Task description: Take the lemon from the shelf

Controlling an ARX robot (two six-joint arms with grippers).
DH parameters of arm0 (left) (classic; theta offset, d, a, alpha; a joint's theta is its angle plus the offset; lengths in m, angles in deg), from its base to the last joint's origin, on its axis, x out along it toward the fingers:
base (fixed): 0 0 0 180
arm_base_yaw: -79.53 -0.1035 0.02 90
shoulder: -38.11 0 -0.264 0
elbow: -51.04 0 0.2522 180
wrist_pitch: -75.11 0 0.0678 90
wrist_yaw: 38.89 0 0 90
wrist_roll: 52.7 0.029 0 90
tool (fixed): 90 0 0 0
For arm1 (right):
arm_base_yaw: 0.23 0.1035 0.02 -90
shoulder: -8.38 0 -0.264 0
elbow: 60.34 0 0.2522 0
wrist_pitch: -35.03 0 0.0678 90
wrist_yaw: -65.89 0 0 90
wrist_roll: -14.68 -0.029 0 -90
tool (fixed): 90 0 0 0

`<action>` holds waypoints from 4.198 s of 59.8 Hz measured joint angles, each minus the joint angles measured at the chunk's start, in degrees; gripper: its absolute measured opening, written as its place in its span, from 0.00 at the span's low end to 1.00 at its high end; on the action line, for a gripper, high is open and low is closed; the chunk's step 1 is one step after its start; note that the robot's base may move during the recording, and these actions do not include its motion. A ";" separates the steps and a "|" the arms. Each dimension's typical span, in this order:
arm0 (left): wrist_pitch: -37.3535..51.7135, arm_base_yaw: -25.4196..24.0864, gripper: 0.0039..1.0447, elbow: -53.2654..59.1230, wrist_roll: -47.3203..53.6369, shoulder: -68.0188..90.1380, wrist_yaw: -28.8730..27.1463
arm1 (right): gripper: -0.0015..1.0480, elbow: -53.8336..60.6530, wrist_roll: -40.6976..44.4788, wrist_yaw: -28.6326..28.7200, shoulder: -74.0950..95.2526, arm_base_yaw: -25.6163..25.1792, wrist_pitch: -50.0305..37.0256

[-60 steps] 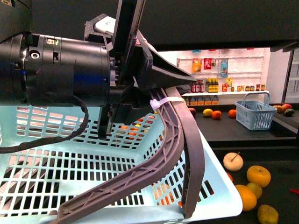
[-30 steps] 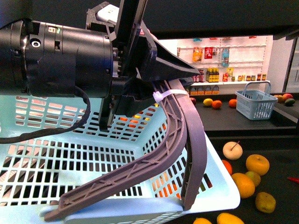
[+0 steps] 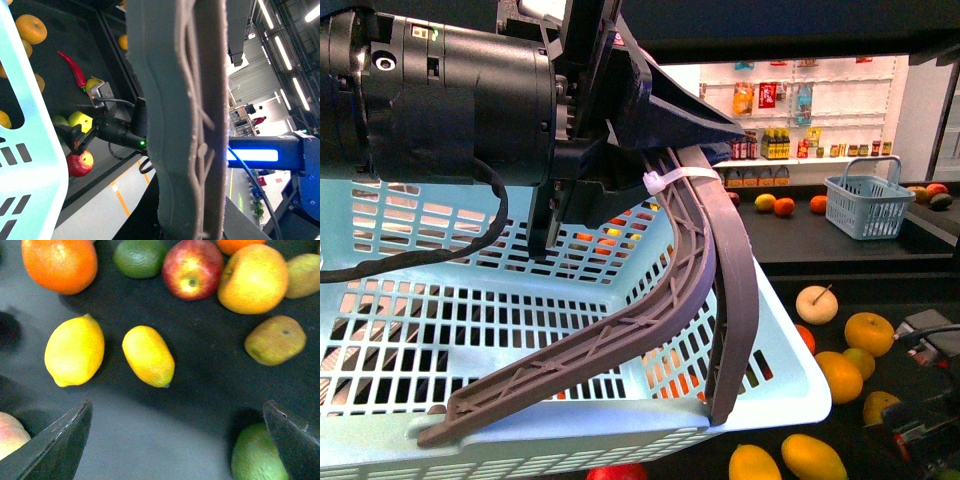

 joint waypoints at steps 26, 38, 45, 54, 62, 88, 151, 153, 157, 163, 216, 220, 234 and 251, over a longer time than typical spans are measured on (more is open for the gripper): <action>0.00 0.02 0.09 0.00 0.02 0.00 0.02 | 0.98 -13.38 10.10 2.19 16.70 4.07 0.70; 0.00 0.02 0.09 0.00 0.02 0.00 0.02 | 0.98 -19.96 10.71 1.57 21.62 4.81 2.12; 0.00 0.02 0.09 0.00 0.02 0.00 0.02 | 0.98 -22.86 10.75 0.94 23.91 5.14 3.04; 0.00 0.02 0.09 0.00 0.02 0.00 0.04 | 0.98 -25.49 10.86 0.50 26.29 5.40 3.23; 0.00 0.02 0.09 0.00 0.02 0.00 0.02 | 0.95 -27.02 10.84 0.13 28.04 5.64 3.30; 0.00 0.02 0.09 0.00 0.02 0.00 0.02 | 0.46 -25.22 6.88 -2.29 27.26 5.29 -1.95; 0.00 0.02 0.09 0.00 0.02 0.00 0.02 | 0.43 16.48 -17.46 9.14 -36.74 14.93 -12.63; 0.00 0.02 0.09 0.00 0.02 0.00 0.04 | 0.43 16.94 -17.46 8.94 -36.74 15.65 -12.61; 0.00 0.02 0.09 0.00 0.02 0.00 0.04 | 0.43 18.21 -17.46 8.44 -36.74 17.88 -12.61; 0.00 0.02 0.09 0.00 0.00 0.00 0.02 | 0.43 19.96 -17.31 7.21 -36.74 21.62 -12.74; -0.07 0.02 0.09 -0.02 -0.04 0.13 0.04 | 0.98 2.12 -25.18 -9.14 -0.68 1.64 -5.18; -0.07 0.02 0.09 -0.02 -0.02 0.13 0.02 | 0.98 -0.31 -25.66 -11.34 2.71 3.87 -3.50; -0.07 0.02 0.09 -0.02 -0.02 0.13 -0.07 | 0.98 -6.19 -26.03 -13.22 8.87 12.13 -2.51; -0.07 0.02 0.09 -0.02 -0.02 0.13 0.02 | 0.98 -13.07 -27.02 -16.50 14.82 16.94 0.61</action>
